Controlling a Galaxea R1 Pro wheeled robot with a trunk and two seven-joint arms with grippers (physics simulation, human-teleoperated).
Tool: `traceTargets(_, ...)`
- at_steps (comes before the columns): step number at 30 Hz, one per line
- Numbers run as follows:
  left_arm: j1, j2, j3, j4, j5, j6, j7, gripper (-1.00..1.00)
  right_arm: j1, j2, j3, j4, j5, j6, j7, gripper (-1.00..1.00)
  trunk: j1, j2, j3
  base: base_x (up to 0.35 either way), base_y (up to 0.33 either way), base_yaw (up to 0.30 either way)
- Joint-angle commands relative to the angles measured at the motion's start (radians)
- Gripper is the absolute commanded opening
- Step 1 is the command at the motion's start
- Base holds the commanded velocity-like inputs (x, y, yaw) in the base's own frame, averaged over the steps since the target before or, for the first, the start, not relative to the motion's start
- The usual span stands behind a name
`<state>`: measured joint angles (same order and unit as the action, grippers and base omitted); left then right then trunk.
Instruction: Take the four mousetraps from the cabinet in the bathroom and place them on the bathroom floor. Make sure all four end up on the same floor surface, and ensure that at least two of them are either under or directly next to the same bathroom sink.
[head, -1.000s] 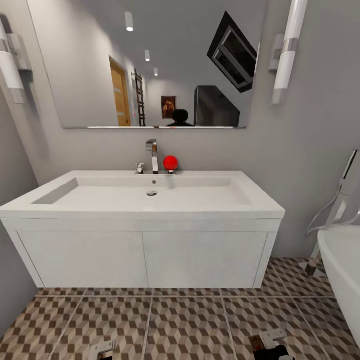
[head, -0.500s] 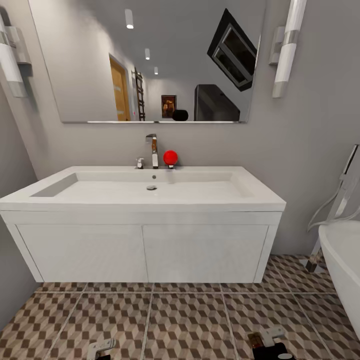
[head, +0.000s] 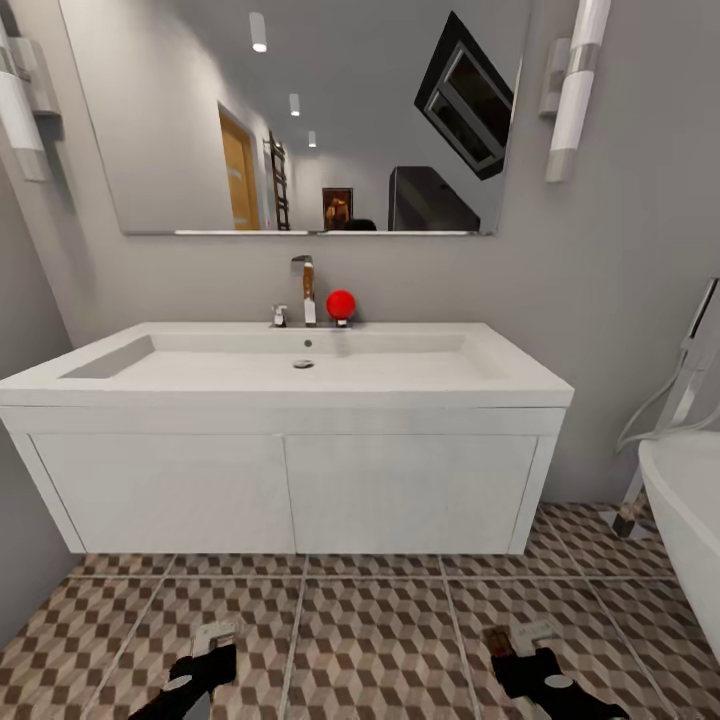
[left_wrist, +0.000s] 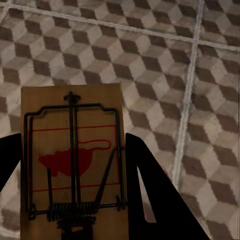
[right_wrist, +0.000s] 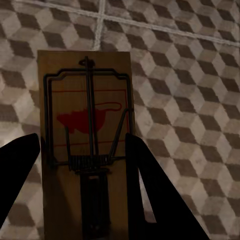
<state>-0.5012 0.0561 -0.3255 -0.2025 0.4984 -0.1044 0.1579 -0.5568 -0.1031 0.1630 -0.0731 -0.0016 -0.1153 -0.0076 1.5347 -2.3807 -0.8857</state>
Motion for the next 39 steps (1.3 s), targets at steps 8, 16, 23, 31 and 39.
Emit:
traceTargets(8, 0.0, 0.009, 0.001, -0.173, -0.002, 0.16, 0.057, -1.0, -0.011, -0.065, -0.009, -0.017, -0.114, 0.026, 0.238, -1.0, 0.031, -0.056, -0.025, 0.0, 0.0, 0.0)
traceTargets(16, -0.003, 0.0, 0.001, -0.244, -0.073, 0.253, 0.058, -1.0, -0.019, -0.074, -0.008, -0.214, -0.142, 0.279, 0.281, -1.0, 0.061, -0.112, -0.05, 0.0, 0.0, 0.0)
traceTargets(23, -0.003, -0.002, 0.003, -0.256, -0.129, 0.271, 0.058, -1.0, -0.019, -0.07, -0.01, -0.224, -0.148, 0.157, 0.19, -1.0, 0.068, -0.121, -0.077, 0.0, 0.0, 0.0)
traceTargets(31, -0.002, 0.002, 0.005, -0.256, -0.13, 0.272, 0.059, -1.0, -0.019, -0.063, -0.007, -0.223, -0.148, 0.13, 0.088, -1.0, 0.072, -0.123, -0.108, 0.0, 0.0, 0.0)
traceTargets(39, -0.002, -0.005, 0.005, -0.256, -0.13, 0.272, 0.058, -1.0, -0.018, -0.063, -0.005, -0.223, -0.146, 0.1, 0.094, -1.0, 0.075, -0.124, -0.138, 0.0, 0.0, 0.0)
